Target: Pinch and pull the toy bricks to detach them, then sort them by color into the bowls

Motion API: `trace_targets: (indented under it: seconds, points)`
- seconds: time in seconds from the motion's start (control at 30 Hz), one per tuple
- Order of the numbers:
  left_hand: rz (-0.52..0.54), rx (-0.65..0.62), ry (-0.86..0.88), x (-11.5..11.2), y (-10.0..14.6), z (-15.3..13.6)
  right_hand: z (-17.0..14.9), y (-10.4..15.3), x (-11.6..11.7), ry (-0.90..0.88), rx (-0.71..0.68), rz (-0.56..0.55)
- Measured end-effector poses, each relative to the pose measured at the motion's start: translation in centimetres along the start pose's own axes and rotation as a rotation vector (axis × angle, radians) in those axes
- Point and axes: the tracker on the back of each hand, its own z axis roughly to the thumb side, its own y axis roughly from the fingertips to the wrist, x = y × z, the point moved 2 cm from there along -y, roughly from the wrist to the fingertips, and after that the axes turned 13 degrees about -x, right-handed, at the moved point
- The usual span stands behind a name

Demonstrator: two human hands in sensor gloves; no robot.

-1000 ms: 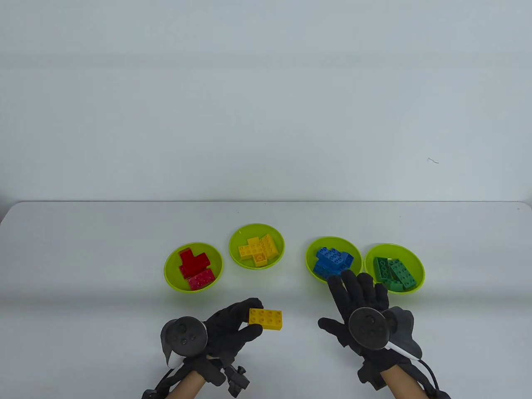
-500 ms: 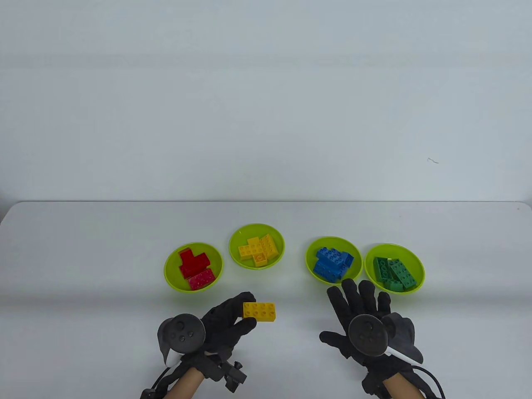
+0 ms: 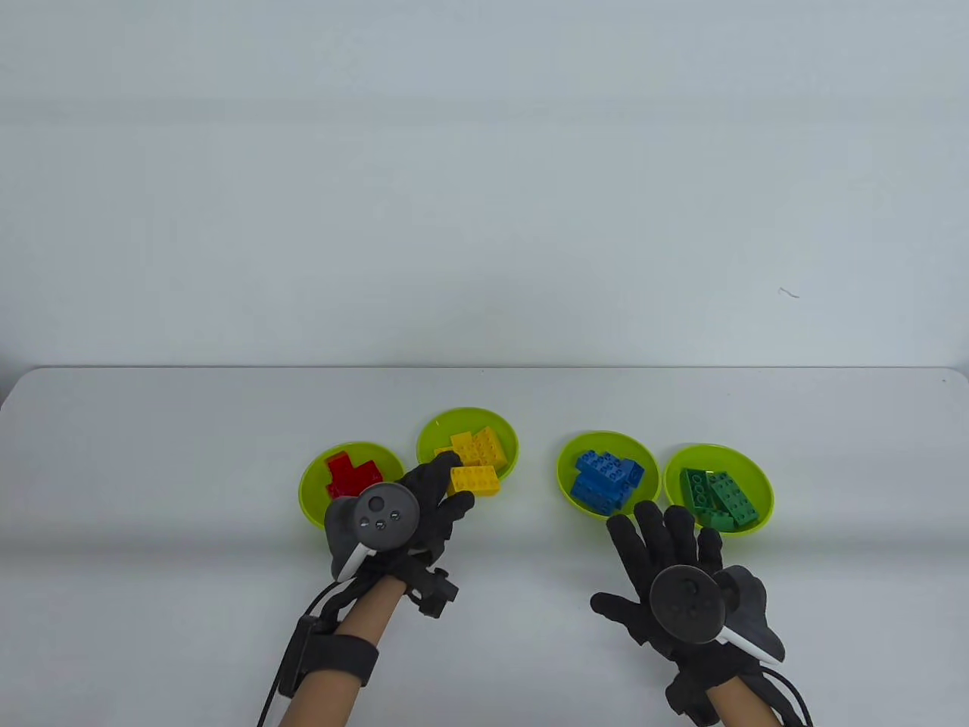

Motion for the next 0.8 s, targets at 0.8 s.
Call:
trace_targets:
  seconds: [0.8]
  points:
    - [-0.37, 0.211, -0.38, -8.0, -6.6, -5.2, -0.1, -0.2, -1.5, -0.071, -0.022, -0.026]
